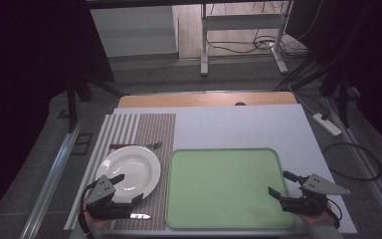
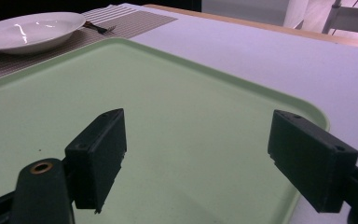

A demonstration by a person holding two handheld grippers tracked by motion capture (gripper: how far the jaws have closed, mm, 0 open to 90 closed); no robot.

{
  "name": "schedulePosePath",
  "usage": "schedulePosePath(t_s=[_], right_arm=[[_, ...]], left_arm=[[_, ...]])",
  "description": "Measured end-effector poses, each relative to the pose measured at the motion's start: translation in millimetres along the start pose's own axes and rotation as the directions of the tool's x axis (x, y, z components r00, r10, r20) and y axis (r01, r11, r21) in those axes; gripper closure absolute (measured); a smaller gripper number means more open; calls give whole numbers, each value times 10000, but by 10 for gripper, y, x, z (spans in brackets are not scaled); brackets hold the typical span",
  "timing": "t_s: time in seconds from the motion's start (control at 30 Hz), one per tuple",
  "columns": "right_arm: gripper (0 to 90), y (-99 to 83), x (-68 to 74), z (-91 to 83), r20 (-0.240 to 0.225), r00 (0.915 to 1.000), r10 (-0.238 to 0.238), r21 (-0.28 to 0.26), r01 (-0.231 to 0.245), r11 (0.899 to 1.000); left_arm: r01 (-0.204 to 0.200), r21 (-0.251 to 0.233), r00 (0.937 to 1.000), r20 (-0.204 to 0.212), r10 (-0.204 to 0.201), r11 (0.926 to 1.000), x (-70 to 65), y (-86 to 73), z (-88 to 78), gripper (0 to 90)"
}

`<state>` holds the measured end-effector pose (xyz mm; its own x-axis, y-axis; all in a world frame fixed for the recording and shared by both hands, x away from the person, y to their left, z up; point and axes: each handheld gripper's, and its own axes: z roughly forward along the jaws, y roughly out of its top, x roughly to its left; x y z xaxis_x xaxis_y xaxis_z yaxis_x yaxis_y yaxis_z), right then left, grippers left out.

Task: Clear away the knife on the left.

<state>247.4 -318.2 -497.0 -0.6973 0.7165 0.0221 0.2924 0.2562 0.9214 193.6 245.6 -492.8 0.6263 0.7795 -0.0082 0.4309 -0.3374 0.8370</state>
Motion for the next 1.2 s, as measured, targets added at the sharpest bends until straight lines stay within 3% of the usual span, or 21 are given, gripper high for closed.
schedulePosePath(t_s=[0.33, 0.67, 1.0, 1.2], right_arm=[[202, 3, -2, 21, 22, 10000, -54, 25, 53, 10000], [202, -5, -4, 27, 20, 10000, -68, 119, 68, 9999], [203, -11, -6, 36, 33, 10000, -65, 177, 64, 9998], [203, -16, -11, 40, 57, 10000, -52, 223, 50, 9997]], left_arm=[[-766, 324, 9969, -129, 771, 9965, 56, 89, -188, 101], [-1366, 990, 9905, -26, 1375, 9857, 119, 55, -296, 106], [-2053, 1766, 9787, 375, 2019, 9626, 192, 26, -375, 109], [-2649, 2441, 9643, 674, 2561, 9329, 226, 22, -379, 113]])
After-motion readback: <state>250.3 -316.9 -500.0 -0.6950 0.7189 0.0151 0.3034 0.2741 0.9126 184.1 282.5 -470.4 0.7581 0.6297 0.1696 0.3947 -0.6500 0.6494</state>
